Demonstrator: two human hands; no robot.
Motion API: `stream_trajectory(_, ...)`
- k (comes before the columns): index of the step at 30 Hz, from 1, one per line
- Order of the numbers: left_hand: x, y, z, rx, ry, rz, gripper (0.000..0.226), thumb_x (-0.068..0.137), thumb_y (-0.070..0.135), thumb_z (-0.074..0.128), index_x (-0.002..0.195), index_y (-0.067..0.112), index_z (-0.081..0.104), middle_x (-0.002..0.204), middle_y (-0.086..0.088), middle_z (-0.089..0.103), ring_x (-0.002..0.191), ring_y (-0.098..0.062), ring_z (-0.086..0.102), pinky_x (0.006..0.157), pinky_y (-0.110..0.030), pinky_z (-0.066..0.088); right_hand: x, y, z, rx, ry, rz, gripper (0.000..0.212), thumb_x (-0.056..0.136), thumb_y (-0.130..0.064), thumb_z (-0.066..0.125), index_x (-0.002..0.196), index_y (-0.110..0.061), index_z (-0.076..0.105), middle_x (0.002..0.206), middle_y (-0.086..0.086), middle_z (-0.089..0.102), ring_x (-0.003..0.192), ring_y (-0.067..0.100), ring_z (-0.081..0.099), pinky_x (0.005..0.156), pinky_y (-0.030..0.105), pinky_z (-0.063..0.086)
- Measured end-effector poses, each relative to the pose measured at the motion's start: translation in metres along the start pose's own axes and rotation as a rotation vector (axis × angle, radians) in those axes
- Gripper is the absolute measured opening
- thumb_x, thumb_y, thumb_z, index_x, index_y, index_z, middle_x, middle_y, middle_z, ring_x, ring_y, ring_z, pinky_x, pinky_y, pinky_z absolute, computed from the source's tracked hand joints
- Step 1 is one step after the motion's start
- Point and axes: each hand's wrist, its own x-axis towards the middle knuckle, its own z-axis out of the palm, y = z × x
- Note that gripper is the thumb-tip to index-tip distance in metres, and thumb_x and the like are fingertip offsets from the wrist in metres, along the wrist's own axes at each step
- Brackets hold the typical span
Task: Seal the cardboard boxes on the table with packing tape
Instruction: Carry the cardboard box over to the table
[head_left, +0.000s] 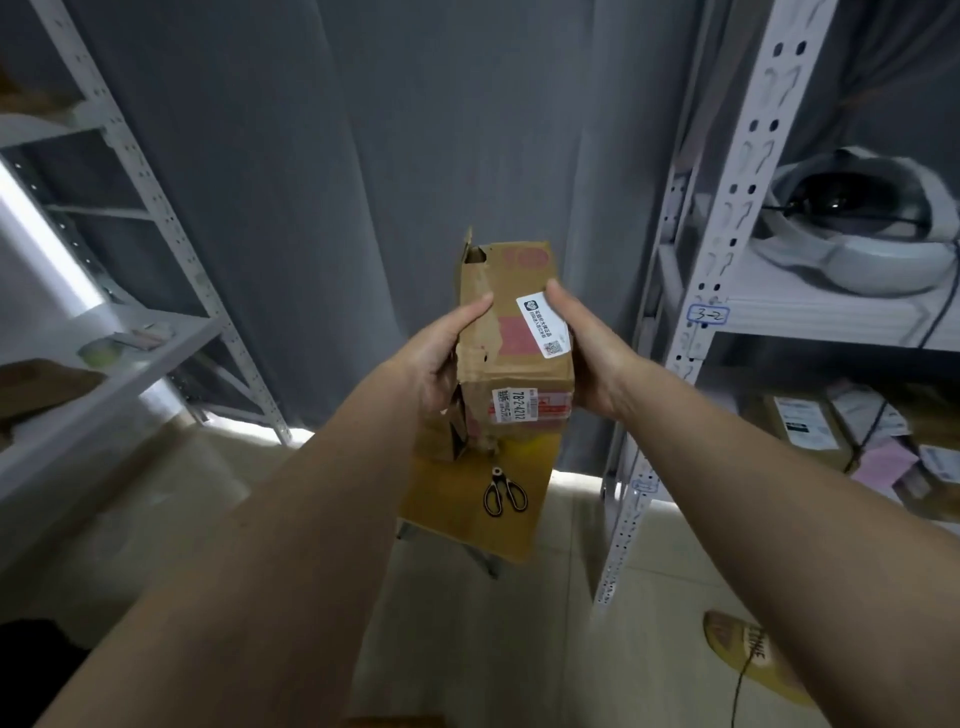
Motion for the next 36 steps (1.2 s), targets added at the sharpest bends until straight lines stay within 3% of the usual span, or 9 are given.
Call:
stream_trajectory(4, 0.033, 0.011, -0.021, 0.044, 0.022, -0.025, 0.041, 0.078, 0.051, 0.072, 0.104, 0.019, 0.071, 0.102, -0.005, 0.075, 0.088, -0.022, 0.073, 0.073, -0.034, 0.055, 0.046, -0.007, 0.007, 0.013, -0.019, 0.037, 0.066, 0.079, -0.077, 0.049, 0.11, -0.021, 0.07, 0.106, 0.009, 0.074, 0.1, 0.03, 0.07, 0.099, 0.05, 0.048)
stream_trajectory(8, 0.073, 0.029, -0.04, 0.067, 0.037, -0.052, 0.048, 0.077, 0.053, 0.072, 0.109, 0.018, 0.069, 0.104, -0.005, 0.074, 0.088, -0.022, 0.073, 0.074, -0.034, 0.054, 0.099, -0.017, 0.009, 0.011, -0.033, 0.044, 0.072, 0.082, -0.073, 0.05, 0.125, -0.016, 0.064, 0.117, 0.012, 0.069, 0.108, 0.031, 0.066, 0.099, 0.047, 0.049)
stream_trajectory(12, 0.116, 0.052, -0.056, 0.084, 0.038, -0.038, 0.054, 0.074, 0.056, 0.071, 0.113, 0.018, 0.068, 0.106, -0.008, 0.074, 0.091, -0.025, 0.073, 0.075, -0.037, 0.054, 0.153, -0.034, 0.004, -0.028, -0.045, 0.046, 0.069, 0.081, -0.072, 0.053, 0.122, -0.018, 0.066, 0.114, 0.012, 0.071, 0.102, 0.029, 0.069, 0.084, 0.041, 0.056)
stream_trajectory(16, 0.15, 0.067, -0.076, 0.063, 0.037, -0.01, 0.066, 0.073, 0.06, 0.069, 0.122, 0.017, 0.064, 0.113, -0.01, 0.072, 0.1, -0.028, 0.07, 0.08, -0.04, 0.056, 0.204, -0.047, 0.008, -0.005, -0.101, 0.04, 0.07, 0.078, -0.069, 0.06, 0.123, -0.016, 0.065, 0.117, 0.014, 0.069, 0.109, 0.032, 0.065, 0.102, 0.047, 0.047)
stream_trajectory(21, 0.172, 0.071, -0.103, 0.025, 0.069, -0.002, 0.072, 0.074, 0.06, 0.067, 0.13, 0.016, 0.058, 0.12, -0.012, 0.068, 0.112, -0.033, 0.064, 0.098, -0.048, 0.048, 0.243, -0.046, 0.022, 0.009, -0.183, 0.073, 0.07, 0.077, -0.07, 0.061, 0.122, -0.017, 0.066, 0.116, 0.014, 0.069, 0.107, 0.034, 0.066, 0.1, 0.049, 0.047)
stream_trajectory(27, 0.199, 0.082, -0.124, -0.032, 0.073, -0.03, 0.079, 0.067, 0.069, 0.069, 0.123, 0.014, 0.06, 0.114, -0.012, 0.071, 0.101, -0.033, 0.069, 0.073, -0.043, 0.059, 0.271, -0.044, 0.021, 0.068, -0.156, 0.071, 0.061, 0.077, -0.067, 0.064, 0.116, -0.019, 0.069, 0.114, 0.014, 0.07, 0.106, 0.032, 0.067, 0.098, 0.049, 0.049)
stream_trajectory(31, 0.226, 0.091, -0.146, 0.063, 0.063, -0.056, 0.087, 0.057, 0.073, 0.077, 0.121, 0.017, 0.059, 0.121, -0.011, 0.065, 0.11, -0.037, 0.063, 0.087, -0.055, 0.054, 0.288, -0.041, 0.025, 0.133, -0.062, 0.044, 0.048, 0.08, -0.061, 0.064, 0.105, -0.02, 0.072, 0.111, 0.014, 0.071, 0.106, 0.034, 0.065, 0.101, 0.051, 0.047)
stream_trajectory(33, 0.238, 0.098, -0.162, 0.099, 0.021, -0.066, 0.081, 0.057, 0.068, 0.081, 0.119, 0.021, 0.063, 0.118, -0.01, 0.068, 0.107, -0.035, 0.066, 0.085, -0.054, 0.054, 0.3, -0.04, 0.035, 0.172, -0.031, 0.048, 0.051, 0.084, -0.058, 0.062, 0.109, -0.015, 0.069, 0.11, 0.015, 0.07, 0.1, 0.032, 0.067, 0.096, 0.047, 0.05)
stream_trajectory(36, 0.259, 0.108, -0.195, 0.121, -0.084, -0.095, 0.077, 0.063, 0.057, 0.085, 0.126, 0.02, 0.062, 0.125, -0.011, 0.065, 0.113, -0.035, 0.063, 0.094, -0.052, 0.05, 0.322, -0.037, 0.06, 0.241, 0.009, 0.047, 0.042, 0.086, -0.054, 0.061, 0.097, -0.014, 0.07, 0.091, 0.012, 0.074, 0.079, 0.027, 0.072, 0.075, 0.038, 0.056)
